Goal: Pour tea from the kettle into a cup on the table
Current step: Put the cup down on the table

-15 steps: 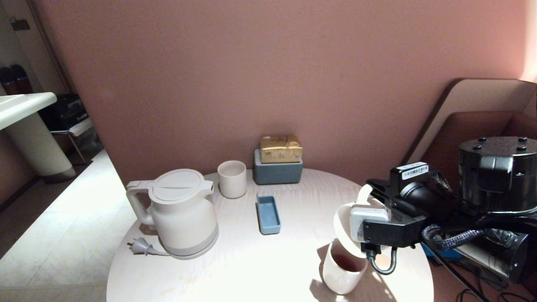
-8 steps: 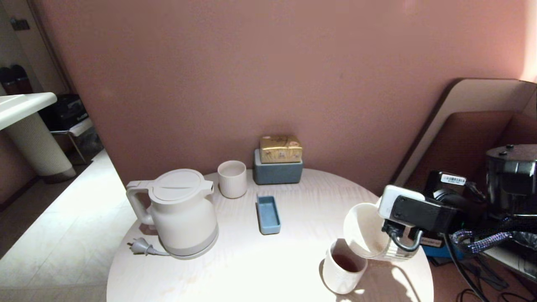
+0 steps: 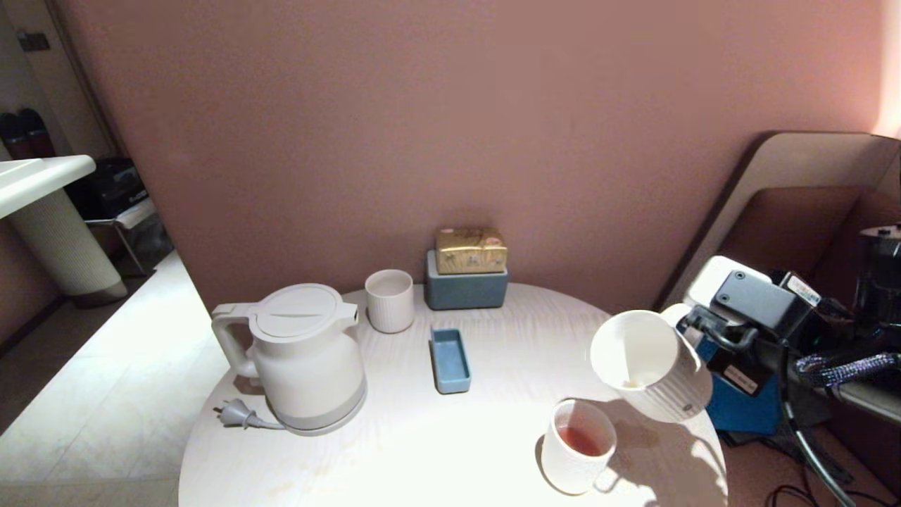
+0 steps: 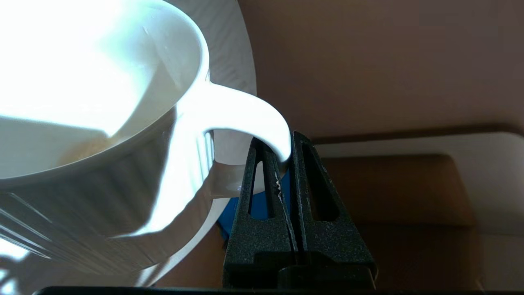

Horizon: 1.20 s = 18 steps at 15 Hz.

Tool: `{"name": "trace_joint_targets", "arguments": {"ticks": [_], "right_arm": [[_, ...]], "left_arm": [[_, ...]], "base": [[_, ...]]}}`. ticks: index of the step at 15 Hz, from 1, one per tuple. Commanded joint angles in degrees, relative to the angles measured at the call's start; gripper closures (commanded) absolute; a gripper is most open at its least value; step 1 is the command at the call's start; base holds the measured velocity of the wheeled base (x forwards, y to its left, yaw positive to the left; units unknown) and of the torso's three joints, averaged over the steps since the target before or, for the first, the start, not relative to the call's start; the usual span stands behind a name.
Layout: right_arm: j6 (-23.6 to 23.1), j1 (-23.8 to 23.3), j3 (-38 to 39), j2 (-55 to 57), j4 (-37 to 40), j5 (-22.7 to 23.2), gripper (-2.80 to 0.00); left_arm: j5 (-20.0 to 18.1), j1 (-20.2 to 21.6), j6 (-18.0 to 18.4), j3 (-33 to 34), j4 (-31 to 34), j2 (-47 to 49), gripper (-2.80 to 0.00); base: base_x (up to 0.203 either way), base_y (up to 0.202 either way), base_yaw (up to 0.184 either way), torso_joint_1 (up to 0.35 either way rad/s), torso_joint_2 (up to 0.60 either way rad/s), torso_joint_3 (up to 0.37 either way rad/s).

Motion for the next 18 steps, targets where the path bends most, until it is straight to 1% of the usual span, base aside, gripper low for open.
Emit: {"name": "trace_joint_targets", "arguments": {"ticks": [1,4,6,8,9,11,12,14,15,17,18], "right_arm": [[2.4,-3.9,-0.1,-0.1,-0.2,3.3,0.0],[11.7,-4.1,-0.2,1.1,-0.2,6.5,0.0],[20.0,-4.1,-1.4,3.7,-0.9,7.7,0.0],[28.4,-4.1,-3.5,8.5,-3.9,8.1,0.0],[30.9,-4.1,-4.1,10.9,-7.6,8.1,0.0],[34.6,-4.5,-4.2,15.1,-19.6,8.0,0.0],[35.4,-4.8,-4.2,16.7,-23.6,7.9,0.0],[36.3,-6.1,-5.7,18.1,-24.8,7.8,0.0],[37.8,-6.2,-6.0,18.5,-24.7,7.6,0.0],[42.8,-5.7,-6.0,19.8,-24.8,7.5,0.0],[43.7,-5.7,-6.0,21.3,-25.0,7.0,0.0]], "left_arm": [[0.0,0.0,0.0,0.0,-0.1,0.1,0.0],[0.0,0.0,0.0,0.0,-0.1,0.1,0.0],[0.0,0.0,0.0,0.0,-0.1,0.1,0.0],[0.0,0.0,0.0,0.0,-0.1,0.1,0.0],[0.0,0.0,0.0,0.0,0.0,0.1,0.0],[0.0,0.0,0.0,0.0,-0.1,0.1,0.0],[0.0,0.0,0.0,0.0,-0.1,0.1,0.0],[0.0,0.0,0.0,0.0,-0.1,0.1,0.0],[0.0,0.0,0.0,0.0,0.0,0.1,0.0],[0.0,0.0,0.0,0.0,-0.1,0.1,0.0],[0.0,0.0,0.0,0.0,0.0,0.1,0.0]], "base": [[0.0,0.0,0.0,0.0,0.0,0.0],[0.0,0.0,0.0,0.0,0.0,0.0],[0.0,0.0,0.0,0.0,0.0,0.0],[0.0,0.0,0.0,0.0,0.0,0.0],[0.0,0.0,0.0,0.0,0.0,0.0],[0.0,0.0,0.0,0.0,0.0,0.0],[0.0,0.0,0.0,0.0,0.0,0.0],[0.0,0.0,0.0,0.0,0.0,0.0],[0.0,0.0,0.0,0.0,0.0,0.0],[0.0,0.0,0.0,0.0,0.0,0.0],[0.0,0.0,0.0,0.0,0.0,0.0]]}}
